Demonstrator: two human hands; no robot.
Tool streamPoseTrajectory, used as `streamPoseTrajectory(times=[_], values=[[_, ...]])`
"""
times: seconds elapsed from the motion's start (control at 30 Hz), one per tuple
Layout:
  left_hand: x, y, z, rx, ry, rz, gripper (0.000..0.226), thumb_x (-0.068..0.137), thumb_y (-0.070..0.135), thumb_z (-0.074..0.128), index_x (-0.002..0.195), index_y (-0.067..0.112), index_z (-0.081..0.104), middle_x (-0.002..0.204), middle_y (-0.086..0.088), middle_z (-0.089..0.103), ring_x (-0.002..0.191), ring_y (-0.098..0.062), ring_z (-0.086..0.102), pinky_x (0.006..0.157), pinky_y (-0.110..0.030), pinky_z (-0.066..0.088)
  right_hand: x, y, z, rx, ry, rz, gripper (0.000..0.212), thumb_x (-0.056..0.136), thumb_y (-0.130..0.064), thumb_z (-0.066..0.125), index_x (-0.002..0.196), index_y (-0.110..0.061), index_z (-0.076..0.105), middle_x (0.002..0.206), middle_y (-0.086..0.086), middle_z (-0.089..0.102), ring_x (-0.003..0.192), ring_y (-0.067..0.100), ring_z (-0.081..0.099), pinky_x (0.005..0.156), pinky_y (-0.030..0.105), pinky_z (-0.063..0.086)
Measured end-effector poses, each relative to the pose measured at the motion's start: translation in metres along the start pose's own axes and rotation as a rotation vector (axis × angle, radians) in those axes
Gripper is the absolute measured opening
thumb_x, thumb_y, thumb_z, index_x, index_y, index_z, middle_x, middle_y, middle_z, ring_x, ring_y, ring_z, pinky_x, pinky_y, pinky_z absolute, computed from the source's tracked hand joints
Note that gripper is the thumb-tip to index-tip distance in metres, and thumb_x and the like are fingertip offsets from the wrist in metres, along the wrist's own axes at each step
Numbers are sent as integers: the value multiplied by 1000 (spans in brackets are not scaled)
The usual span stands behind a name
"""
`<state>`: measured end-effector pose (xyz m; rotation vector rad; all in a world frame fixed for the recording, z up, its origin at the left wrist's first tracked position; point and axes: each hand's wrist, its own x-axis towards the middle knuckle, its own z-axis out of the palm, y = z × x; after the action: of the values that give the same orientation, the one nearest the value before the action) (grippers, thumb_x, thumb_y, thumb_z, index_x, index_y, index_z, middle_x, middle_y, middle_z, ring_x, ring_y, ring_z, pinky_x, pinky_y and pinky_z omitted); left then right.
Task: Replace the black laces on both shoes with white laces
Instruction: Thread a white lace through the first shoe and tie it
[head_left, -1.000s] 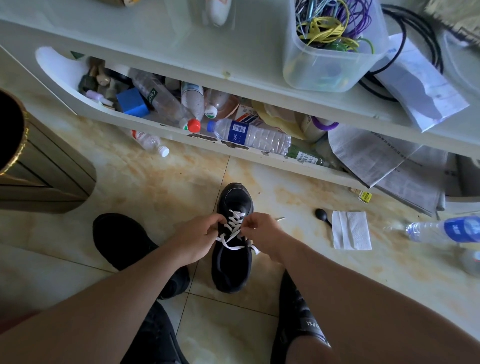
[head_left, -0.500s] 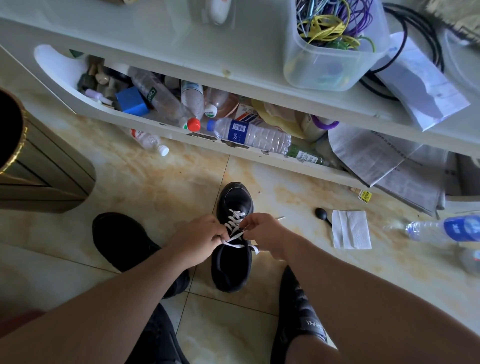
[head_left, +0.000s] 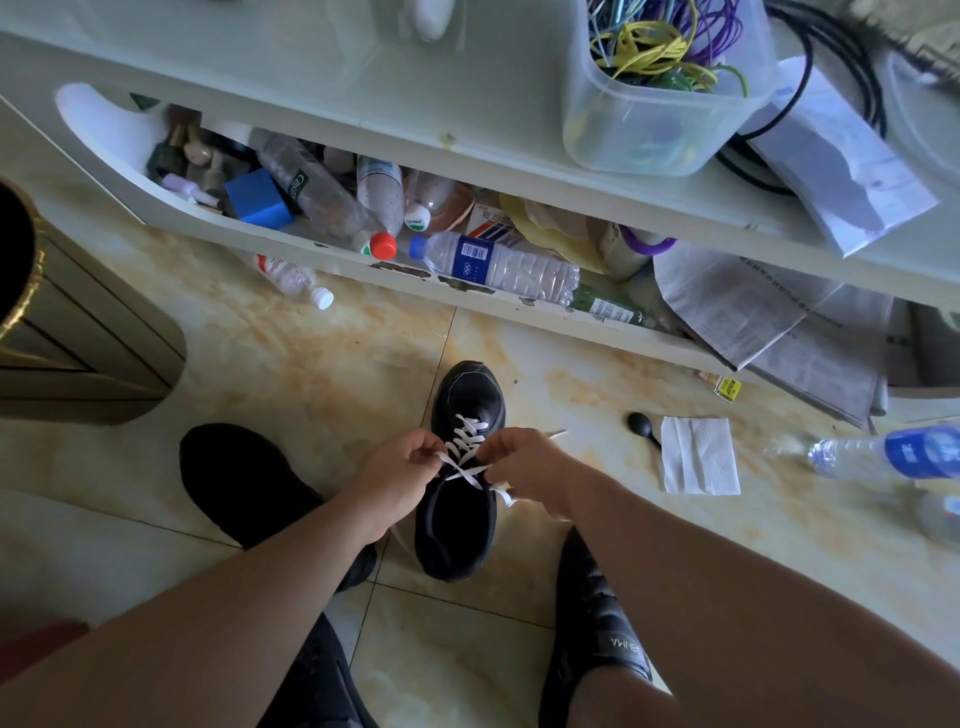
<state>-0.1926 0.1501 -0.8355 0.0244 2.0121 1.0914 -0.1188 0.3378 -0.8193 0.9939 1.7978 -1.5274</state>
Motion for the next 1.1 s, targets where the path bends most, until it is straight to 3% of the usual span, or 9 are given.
streamPoseTrajectory(times=[0.1, 0.23, 0.37, 0.5, 0.6, 0.7, 0.87, 0.97, 1.1], values=[[2, -1, 1, 50, 19, 53, 19, 102, 18, 65, 89, 29, 72, 76, 13, 71, 74, -7, 65, 72, -24, 51, -1, 0, 3, -115, 60, -55, 26, 84, -1, 71, 93, -25, 74, 103, 8, 74, 80, 18, 65, 71, 32, 59], [-1, 1, 2, 97, 46, 57, 18, 103, 18, 63, 93, 31, 70, 81, 10, 73, 77, -11, 68, 78, -33, 57, -2, 6, 7, -132, 192, -106, 26, 86, -7, 69, 97, -30, 71, 97, -5, 73, 74, 12, 65, 54, 20, 50], [-3, -2, 1, 24, 51, 18, 9, 94, 34, 73, 102, 30, 71, 95, 10, 77, 90, -9, 73, 88, -40, 62, -1, 19, 18, 30, 250, -42, 14, 86, -14, 72, 90, -27, 71, 91, -4, 73, 83, 18, 69, 74, 35, 61], [-6, -3, 0, 55, 25, -28, 19, 93, 45, 74, 97, 26, 75, 87, 5, 78, 86, -14, 75, 82, -42, 63, -3, 26, 26, 165, 295, 61, 10, 83, -16, 76, 89, -21, 69, 86, 5, 72, 75, 19, 63, 65, 34, 54], [-9, 1, -1, 38, 22, -33, 7, 97, 26, 68, 94, 25, 74, 89, 2, 77, 90, -18, 74, 82, -40, 62, -4, 24, 26, 314, 268, 108, 23, 85, -1, 62, 92, -21, 71, 87, 8, 73, 73, 22, 64, 64, 34, 52], [-7, 11, -3, -20, -6, -53, 29, 98, 10, 50, 95, 23, 75, 95, -1, 78, 95, -19, 74, 89, -44, 61, -1, 18, 22, 387, 266, 63, 39, 90, 5, 49, 96, -24, 75, 85, 8, 71, 64, 19, 61, 61, 33, 52], [-2, 34, -5, 22, -105, -3, 16, 101, 43, 59, 99, 36, 73, 101, 12, 74, 98, -10, 68, 89, -38, 55, 4, -3, 15, -256, 174, -155, 20, 99, -25, 61, 102, -34, 79, 93, -8, 72, 70, 9, 60, 57, 18, 44], [3, 31, -4, 290, -169, 99, 7, 93, 41, 72, 98, 37, 71, 89, 12, 74, 87, -13, 70, 83, -42, 59, 9, -11, 18, -808, 89, -260, 24, 95, -25, 56, 104, -29, 77, 100, -1, 68, 82, 16, 63, 67, 27, 54], [2, 23, -2, 311, -114, 85, 30, 86, 36, 75, 110, 42, 58, 85, 15, 73, 82, -11, 70, 81, -45, 60, 12, -12, 26, -937, 138, -275, 21, 99, -24, 54, 99, -23, 75, 97, 1, 65, 84, 20, 64, 79, 36, 61]])
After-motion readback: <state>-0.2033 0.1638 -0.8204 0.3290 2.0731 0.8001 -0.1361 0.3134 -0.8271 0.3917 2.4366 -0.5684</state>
